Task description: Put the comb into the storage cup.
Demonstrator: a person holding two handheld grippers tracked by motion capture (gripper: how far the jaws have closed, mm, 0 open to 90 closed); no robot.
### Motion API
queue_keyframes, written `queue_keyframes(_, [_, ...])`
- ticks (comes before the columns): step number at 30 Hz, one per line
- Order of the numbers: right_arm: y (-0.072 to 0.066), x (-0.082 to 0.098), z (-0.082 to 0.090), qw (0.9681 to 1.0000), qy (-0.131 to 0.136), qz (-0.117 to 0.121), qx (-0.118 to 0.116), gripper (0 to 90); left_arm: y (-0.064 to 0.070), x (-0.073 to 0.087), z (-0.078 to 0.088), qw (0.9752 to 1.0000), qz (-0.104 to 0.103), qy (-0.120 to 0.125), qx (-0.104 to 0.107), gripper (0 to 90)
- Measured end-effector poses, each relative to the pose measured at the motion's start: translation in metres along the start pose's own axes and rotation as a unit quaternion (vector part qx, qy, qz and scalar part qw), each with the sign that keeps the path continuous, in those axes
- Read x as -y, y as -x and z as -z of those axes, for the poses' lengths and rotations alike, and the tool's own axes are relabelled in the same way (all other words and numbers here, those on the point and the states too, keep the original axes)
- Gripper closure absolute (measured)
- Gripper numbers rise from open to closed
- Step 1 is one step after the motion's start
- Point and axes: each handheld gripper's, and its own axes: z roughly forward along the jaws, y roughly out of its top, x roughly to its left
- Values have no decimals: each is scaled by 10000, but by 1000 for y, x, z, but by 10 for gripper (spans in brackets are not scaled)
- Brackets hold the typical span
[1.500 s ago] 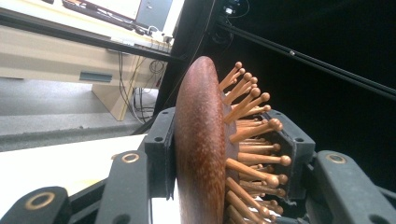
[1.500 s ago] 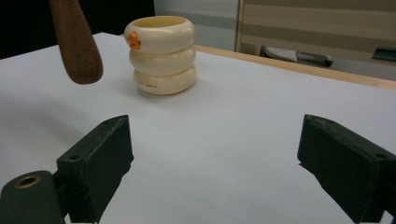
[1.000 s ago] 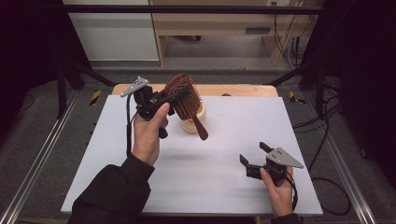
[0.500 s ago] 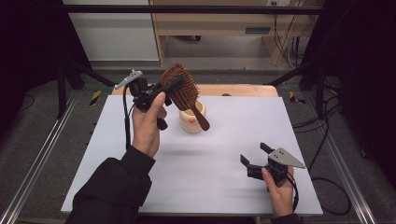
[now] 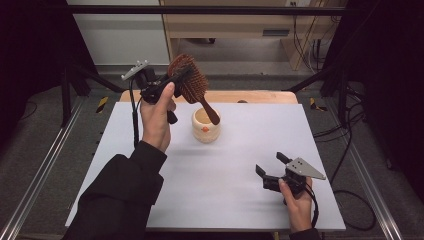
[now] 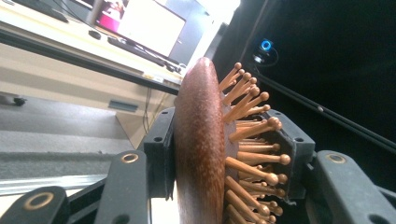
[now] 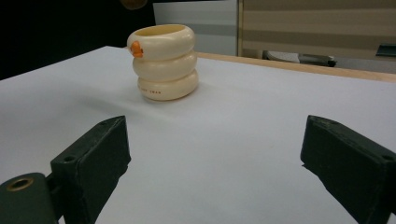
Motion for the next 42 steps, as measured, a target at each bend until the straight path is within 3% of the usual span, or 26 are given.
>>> queue_keyframes(4, [-2, 0, -1, 10000, 3, 55, -33, 91, -11, -10, -2, 9997, 137, 177, -80, 498])
queue_keyframes(12, [-5, -1, -1, 9998, 41, 195, -6, 85, -19, -20, -4, 9993, 127, 246, -231, 497])
queue_keyframes(15, [-5, -1, -2, 9998, 30, 191, -22, 84, -20, -20, -6, 9991, 51, 292, -294, 497])
queue_keyframes(23, [-6, 0, -1, 9998, 12, 188, -40, 83, -21, -17, -10, 9990, 97, 301, -318, 497])
queue_keyframes(28, [-7, 1, -4, 9998, -14, 188, -86, 72, -16, -14, -11, 9985, -139, 304, -437, 498])
queue_keyframes(42, [-9, 2, -5, 9997, -32, 184, -141, 61, -14, -12, -14, 9991, -72, 219, -367, 497])
